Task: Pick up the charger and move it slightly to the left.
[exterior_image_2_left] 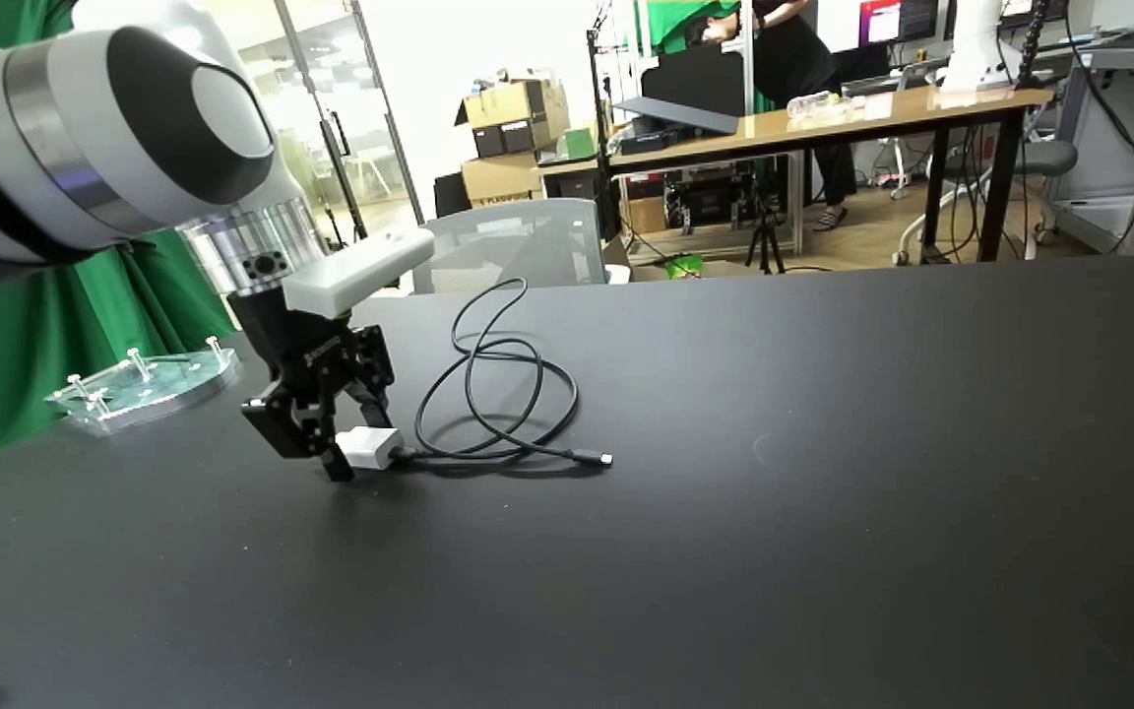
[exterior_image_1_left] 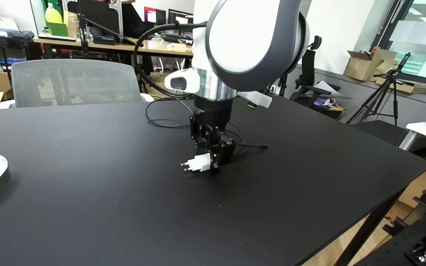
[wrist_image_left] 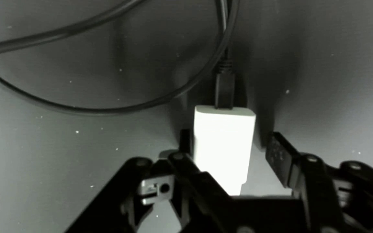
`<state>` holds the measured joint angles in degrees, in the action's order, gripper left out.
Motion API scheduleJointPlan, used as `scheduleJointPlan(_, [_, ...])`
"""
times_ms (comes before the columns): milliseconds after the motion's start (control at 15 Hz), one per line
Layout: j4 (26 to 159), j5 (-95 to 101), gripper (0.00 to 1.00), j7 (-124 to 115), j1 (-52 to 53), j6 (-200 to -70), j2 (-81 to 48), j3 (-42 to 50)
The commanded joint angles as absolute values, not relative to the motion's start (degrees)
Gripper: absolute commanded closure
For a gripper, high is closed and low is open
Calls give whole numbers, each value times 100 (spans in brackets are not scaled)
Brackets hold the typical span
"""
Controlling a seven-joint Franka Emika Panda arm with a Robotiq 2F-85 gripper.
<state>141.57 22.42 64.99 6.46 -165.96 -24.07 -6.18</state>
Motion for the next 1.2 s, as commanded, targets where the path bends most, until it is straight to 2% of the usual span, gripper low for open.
scheduleJointPlan(0, [14144, 2057, 69, 6417, 438, -16625, -2394, -895])
scheduleJointPlan(133, [14147, 1884, 82, 6431, 351, -16552, -2337, -1044])
scheduleJointPlan(467, [14132, 1617, 82, 6797, 114, -16148, -1867, -1507])
scheduleJointPlan(733, [14046, -136, 82, 8168, -735, -15729, -1377, -2811])
scheduleJointPlan(1000, [13574, -2229, 82, 9674, -2100, -14966, -1161, -4522])
scheduleJointPlan(1067, [13570, -2702, 82, 10032, -2118, -14753, -958, -4527])
scheduleJointPlan(1133, [13558, -3031, 82, 10148, -1678, -14632, -752, -4030])
